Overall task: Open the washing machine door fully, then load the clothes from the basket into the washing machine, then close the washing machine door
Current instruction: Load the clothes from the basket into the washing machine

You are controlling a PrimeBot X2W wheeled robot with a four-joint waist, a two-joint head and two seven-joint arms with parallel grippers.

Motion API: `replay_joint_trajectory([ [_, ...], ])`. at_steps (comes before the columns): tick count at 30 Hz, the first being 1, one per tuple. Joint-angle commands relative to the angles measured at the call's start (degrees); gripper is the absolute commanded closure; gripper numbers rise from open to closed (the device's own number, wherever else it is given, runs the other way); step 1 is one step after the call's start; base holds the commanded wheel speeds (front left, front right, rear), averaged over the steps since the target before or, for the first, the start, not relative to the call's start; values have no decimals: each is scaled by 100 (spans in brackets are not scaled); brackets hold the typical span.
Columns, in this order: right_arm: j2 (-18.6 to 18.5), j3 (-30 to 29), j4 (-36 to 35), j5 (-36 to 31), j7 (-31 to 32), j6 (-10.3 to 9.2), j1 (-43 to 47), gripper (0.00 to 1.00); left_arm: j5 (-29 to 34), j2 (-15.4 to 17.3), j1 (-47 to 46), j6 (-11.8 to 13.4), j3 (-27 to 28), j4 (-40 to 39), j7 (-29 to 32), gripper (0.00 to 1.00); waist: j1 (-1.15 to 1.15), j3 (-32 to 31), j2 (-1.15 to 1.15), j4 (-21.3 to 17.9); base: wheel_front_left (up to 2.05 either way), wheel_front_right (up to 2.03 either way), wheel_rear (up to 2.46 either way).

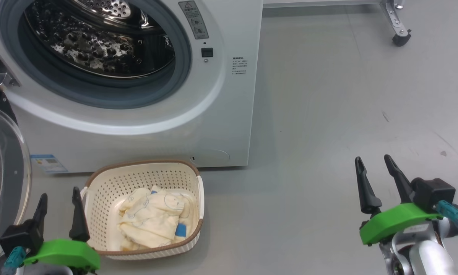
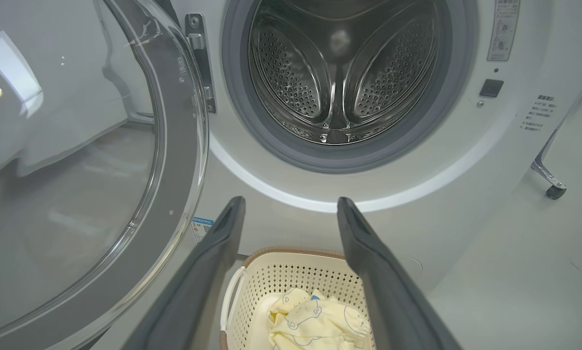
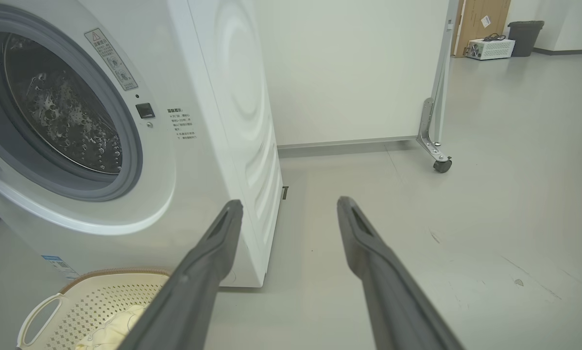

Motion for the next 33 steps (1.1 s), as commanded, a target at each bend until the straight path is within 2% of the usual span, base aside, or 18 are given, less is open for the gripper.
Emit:
replay_joint_trajectory([
  [1,-34,120,-185,-48,-46,59,-245,0,-47,175,-286,0,204,-149,-65,0,-1,5,0,5,60,-60,0],
  [21,-34,176,-159,-57,-67,59,-316,0,-108,146,-464,-44,91,92,-141,0,-1,128,0,15,5,-5,0],
  [33,-34,260,-199,3,-102,59,-412,0,-144,22,-852,-244,-161,449,-127,0,-1,471,0,-34,0,0,0],
])
